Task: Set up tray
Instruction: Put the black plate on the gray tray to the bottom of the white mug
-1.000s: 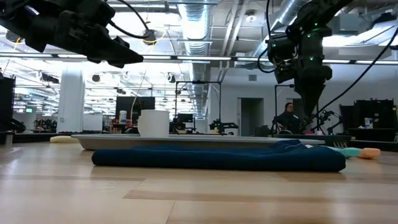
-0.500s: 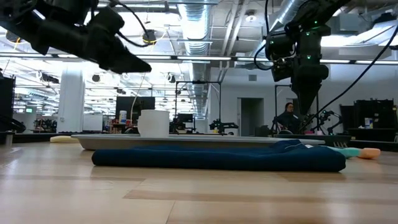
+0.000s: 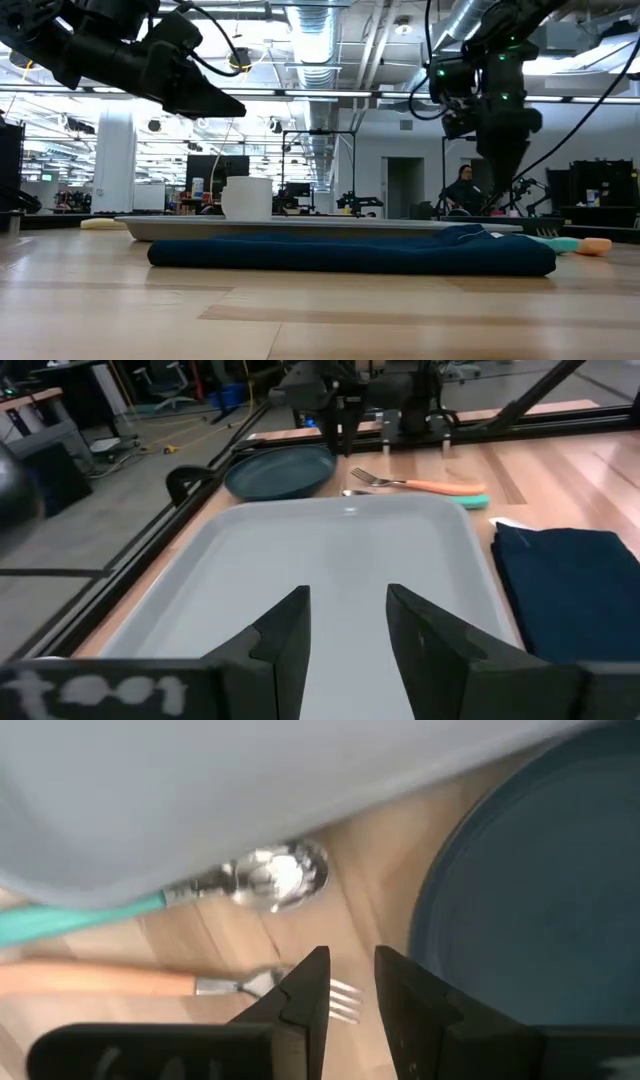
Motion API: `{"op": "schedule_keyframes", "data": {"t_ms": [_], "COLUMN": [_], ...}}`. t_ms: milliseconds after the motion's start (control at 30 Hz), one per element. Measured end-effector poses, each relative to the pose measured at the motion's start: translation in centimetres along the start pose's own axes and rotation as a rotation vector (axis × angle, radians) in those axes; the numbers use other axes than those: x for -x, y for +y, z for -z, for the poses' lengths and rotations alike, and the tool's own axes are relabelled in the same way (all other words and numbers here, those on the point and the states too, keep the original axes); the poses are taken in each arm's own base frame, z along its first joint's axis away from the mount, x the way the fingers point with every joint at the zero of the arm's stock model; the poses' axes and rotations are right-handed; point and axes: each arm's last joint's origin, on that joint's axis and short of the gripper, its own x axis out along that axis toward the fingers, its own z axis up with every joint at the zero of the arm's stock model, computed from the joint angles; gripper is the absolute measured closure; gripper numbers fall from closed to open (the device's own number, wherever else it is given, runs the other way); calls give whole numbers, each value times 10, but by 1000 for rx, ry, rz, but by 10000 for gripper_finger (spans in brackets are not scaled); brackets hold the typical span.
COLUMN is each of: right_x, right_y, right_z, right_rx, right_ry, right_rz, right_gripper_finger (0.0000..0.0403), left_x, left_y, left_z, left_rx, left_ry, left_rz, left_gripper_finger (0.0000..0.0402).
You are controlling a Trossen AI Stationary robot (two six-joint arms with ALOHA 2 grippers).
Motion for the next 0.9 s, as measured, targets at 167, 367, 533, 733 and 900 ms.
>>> {"op": "schedule_keyframes", "data": {"t_ms": [167, 367, 533, 733, 900], "right_x": [-9, -14, -16, -16, -17], "right_y": [0, -8, -14, -15, -12], "right_z": [7, 10, 10, 10, 8], "right_rx": [39, 55, 36, 20, 22], "right_ry": [38, 32, 8, 7, -4], "right_rz": [-5, -1, 5, 5, 12], "right_gripper_finger": [326, 326, 326, 326, 326], "left_x": [0, 0, 0, 0, 0], "left_y": [0, 0, 0, 0, 0], "left_z": [0, 0, 0, 0, 0], "left_rx": [-1, -2, -4, -4, -4], "left_ry": [0, 1, 1, 1, 1], "left_rz": [0, 0, 0, 0, 0], "left_gripper_finger": [278, 278, 278, 278, 278]}}
